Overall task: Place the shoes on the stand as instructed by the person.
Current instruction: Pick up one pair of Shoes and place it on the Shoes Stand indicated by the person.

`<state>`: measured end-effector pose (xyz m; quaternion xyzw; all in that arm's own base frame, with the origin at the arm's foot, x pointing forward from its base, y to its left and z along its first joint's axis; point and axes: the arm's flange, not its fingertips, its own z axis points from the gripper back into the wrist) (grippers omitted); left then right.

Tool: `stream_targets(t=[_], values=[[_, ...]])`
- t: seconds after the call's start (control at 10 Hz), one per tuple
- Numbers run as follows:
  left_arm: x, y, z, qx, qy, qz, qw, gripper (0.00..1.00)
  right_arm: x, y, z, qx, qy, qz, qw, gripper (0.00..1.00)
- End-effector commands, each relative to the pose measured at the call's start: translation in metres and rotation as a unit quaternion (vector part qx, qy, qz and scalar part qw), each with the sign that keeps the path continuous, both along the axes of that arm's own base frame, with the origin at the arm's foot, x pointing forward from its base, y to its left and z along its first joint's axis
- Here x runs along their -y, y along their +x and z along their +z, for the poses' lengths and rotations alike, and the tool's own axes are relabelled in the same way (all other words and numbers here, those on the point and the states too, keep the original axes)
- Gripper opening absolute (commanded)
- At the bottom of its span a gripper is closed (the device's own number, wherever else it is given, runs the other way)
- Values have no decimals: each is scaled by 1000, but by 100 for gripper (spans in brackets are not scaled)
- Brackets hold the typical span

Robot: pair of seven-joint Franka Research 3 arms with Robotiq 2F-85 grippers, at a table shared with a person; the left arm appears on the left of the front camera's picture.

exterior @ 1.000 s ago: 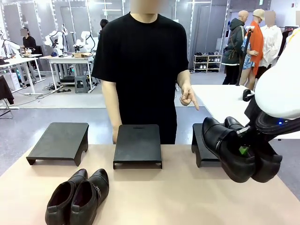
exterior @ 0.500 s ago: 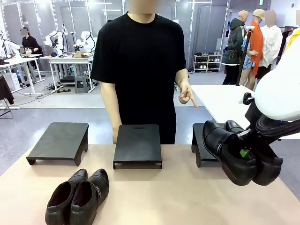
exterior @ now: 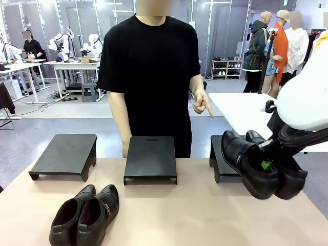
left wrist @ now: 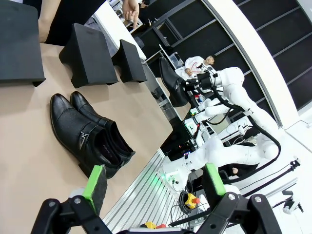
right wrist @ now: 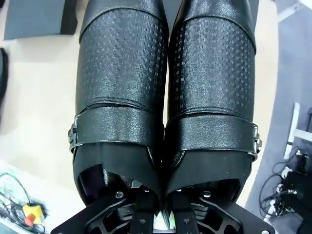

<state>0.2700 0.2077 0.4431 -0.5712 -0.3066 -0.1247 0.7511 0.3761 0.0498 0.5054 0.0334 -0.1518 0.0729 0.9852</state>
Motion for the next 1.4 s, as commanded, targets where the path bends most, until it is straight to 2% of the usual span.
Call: stream_targets(t=[0.0, 0.5, 0.8, 1.0, 1.3], values=[[-1, -1, -1, 10, -1, -7, 1000, 100, 8, 45, 17, 31, 9, 0, 999, 8], [-1, -1, -1, 10, -1, -7, 1000, 100, 13, 116, -10, 81, 4, -8, 997, 8], [-1, -1, -1, 10, -1, -7, 1000, 100, 17, 154, -31, 77, 30, -22, 996, 8], [-1, -1, -1, 10, -1, -7, 1000, 100, 20, 170, -39, 92, 27, -38, 995, 8], [-1, -1, -1, 10, -1, -7, 1000, 100, 26, 191, -51, 84, 30, -50, 995, 8]])
